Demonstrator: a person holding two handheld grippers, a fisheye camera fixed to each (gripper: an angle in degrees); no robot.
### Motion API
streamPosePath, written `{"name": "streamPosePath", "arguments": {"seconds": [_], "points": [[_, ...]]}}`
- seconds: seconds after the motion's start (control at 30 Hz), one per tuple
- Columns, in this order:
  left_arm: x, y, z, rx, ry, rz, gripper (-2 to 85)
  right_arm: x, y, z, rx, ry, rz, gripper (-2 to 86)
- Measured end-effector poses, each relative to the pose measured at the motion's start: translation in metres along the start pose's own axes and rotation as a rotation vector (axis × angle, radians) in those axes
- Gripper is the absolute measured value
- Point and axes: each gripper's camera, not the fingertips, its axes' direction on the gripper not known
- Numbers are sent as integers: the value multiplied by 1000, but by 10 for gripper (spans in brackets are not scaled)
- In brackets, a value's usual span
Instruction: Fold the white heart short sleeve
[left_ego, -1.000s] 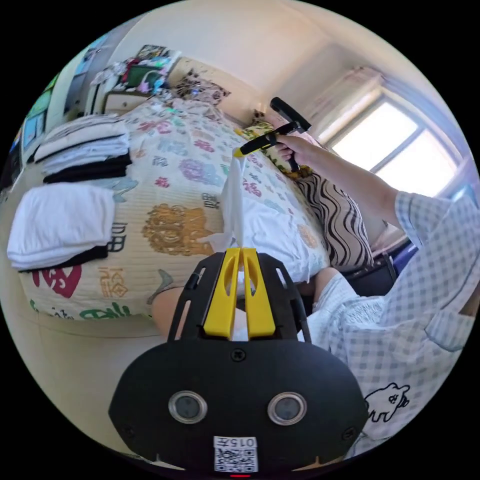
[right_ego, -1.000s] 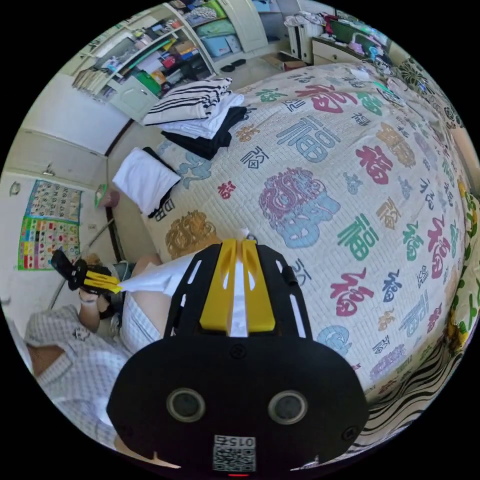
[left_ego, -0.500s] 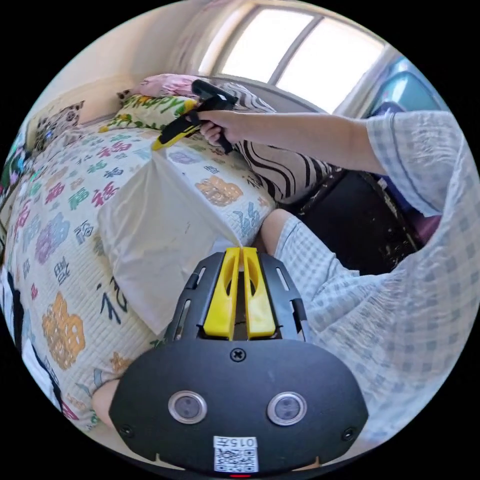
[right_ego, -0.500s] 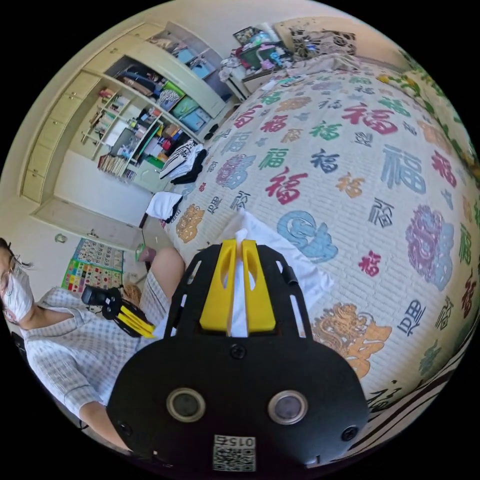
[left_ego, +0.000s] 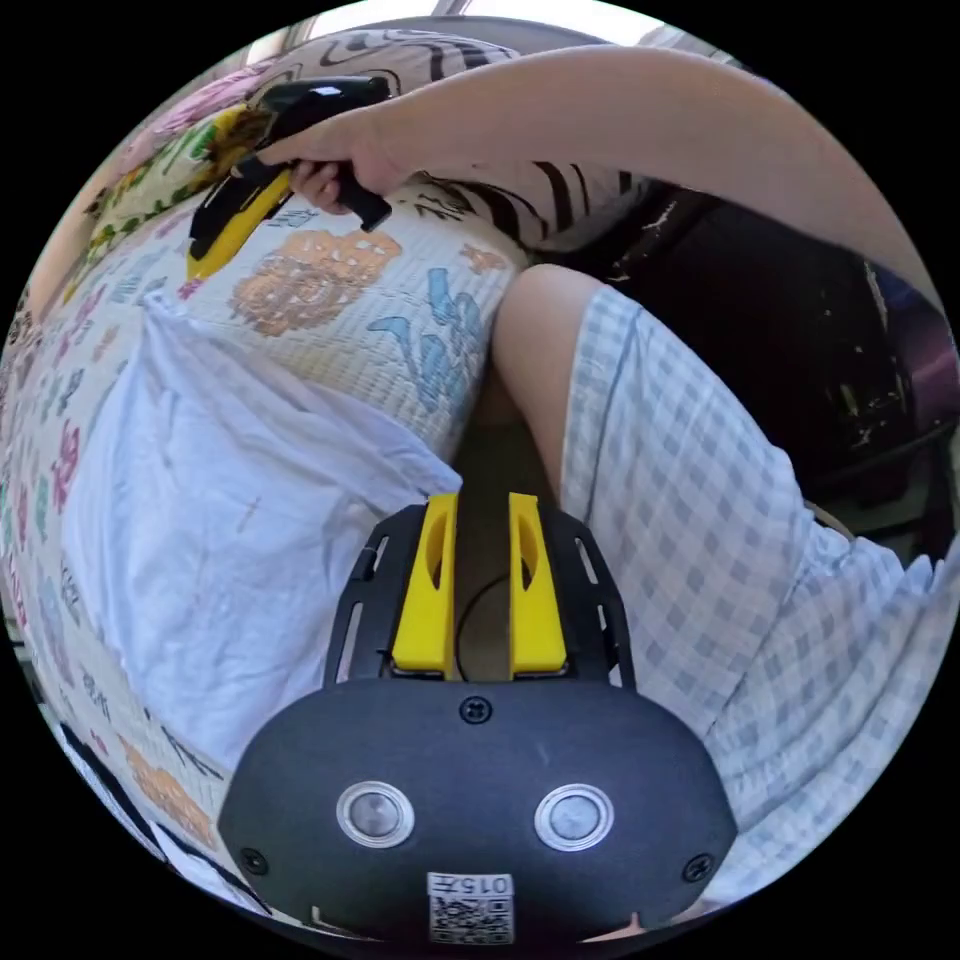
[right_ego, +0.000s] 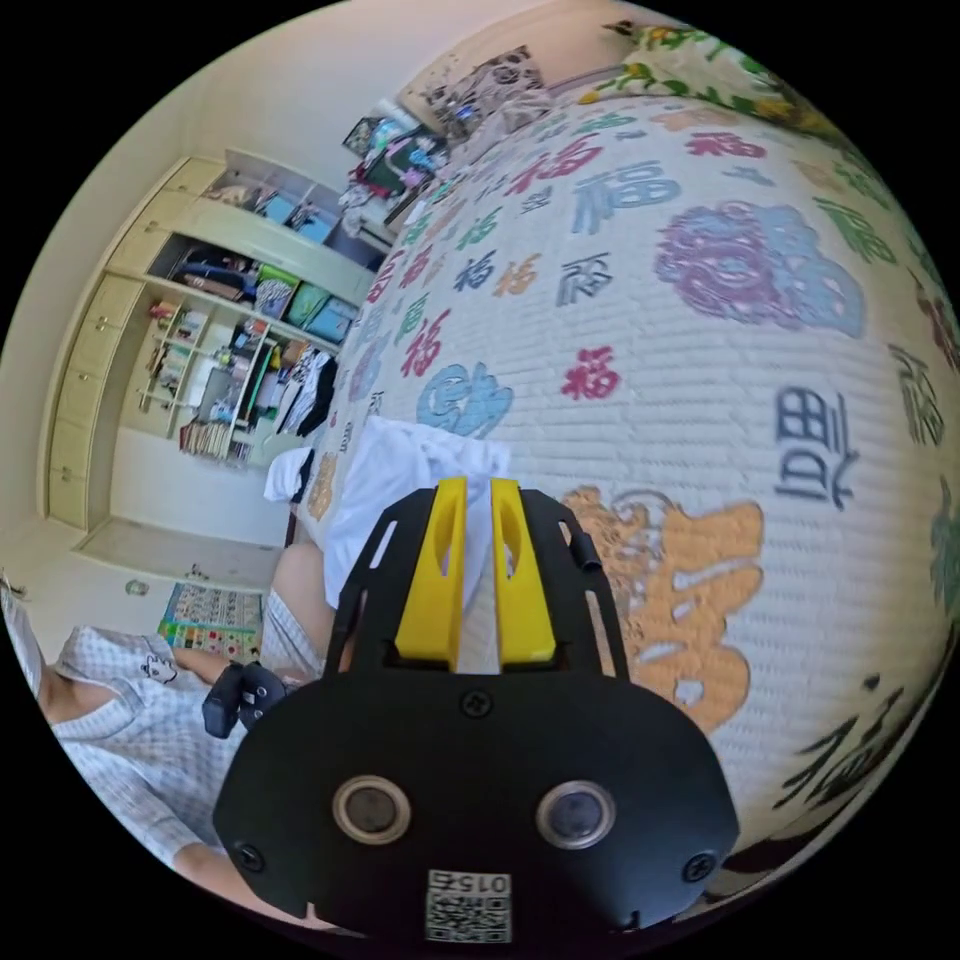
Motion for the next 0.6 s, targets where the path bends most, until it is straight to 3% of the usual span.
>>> {"name": "streamPosePath", "arguments": {"seconds": [0.13,0.27,0.43,0.53,0.6], "points": [[-24,-9,-27,202,112,-11,78,-3,62,-54,115,-17,68,63],[-100,-23,-68,395,-74,-221,68,-29,108,-72,161,-50,79,66],[-226,-94,-46,205,-353,-321,48,-76,147,-50,64,6,79,83],[-253,-139,-4,51,-409,-240,41,-88,158,-37,14,105,82,87],[-254,-163,22,-5,-351,-168,51,-91,162,-32,-24,164,84,89]]}}
